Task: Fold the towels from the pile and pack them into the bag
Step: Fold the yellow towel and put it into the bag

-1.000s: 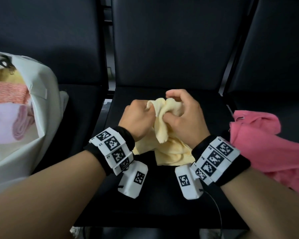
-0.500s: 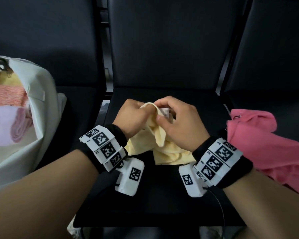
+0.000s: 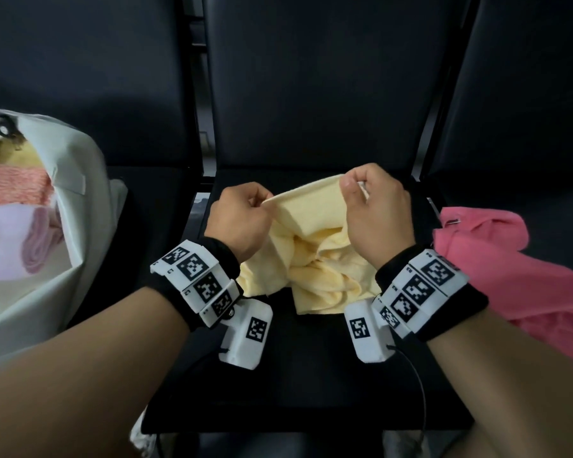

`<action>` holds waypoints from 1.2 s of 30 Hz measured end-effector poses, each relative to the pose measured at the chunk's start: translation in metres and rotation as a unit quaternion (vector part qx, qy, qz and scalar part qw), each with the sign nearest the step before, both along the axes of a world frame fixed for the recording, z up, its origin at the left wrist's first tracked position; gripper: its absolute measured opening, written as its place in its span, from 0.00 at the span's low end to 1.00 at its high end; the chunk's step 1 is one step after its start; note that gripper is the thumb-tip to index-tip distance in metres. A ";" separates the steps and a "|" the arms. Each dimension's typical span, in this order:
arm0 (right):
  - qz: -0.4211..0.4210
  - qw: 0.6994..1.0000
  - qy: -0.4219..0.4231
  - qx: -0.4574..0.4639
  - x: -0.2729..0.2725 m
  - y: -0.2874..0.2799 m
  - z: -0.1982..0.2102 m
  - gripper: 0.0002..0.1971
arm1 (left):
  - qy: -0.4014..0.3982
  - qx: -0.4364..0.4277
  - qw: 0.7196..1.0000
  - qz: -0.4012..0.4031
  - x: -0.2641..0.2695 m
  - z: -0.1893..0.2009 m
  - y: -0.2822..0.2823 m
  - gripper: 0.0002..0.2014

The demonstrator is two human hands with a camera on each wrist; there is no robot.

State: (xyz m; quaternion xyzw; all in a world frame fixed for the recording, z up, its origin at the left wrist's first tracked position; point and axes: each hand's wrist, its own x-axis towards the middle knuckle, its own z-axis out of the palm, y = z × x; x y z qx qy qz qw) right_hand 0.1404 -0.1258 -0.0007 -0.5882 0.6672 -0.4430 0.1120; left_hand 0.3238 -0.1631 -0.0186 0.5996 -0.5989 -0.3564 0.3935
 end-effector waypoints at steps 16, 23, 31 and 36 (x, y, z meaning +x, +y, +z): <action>-0.106 0.993 -0.040 -0.040 -0.019 -0.009 0.003 0.13 | 0.007 0.008 1.000 0.020 0.001 0.002 -0.001 0.29; 0.023 0.998 -0.054 0.013 0.003 -0.002 -0.001 0.10 | 0.135 0.065 0.988 -0.036 -0.017 0.001 0.009 0.31; -0.101 0.986 -0.135 0.017 -0.019 -0.017 -0.002 0.12 | 0.224 0.076 0.968 0.088 -0.011 0.015 0.007 0.16; -0.129 0.975 -0.174 0.047 -0.022 -0.022 -0.008 0.17 | 0.202 0.090 0.972 0.078 -0.016 0.013 0.013 0.11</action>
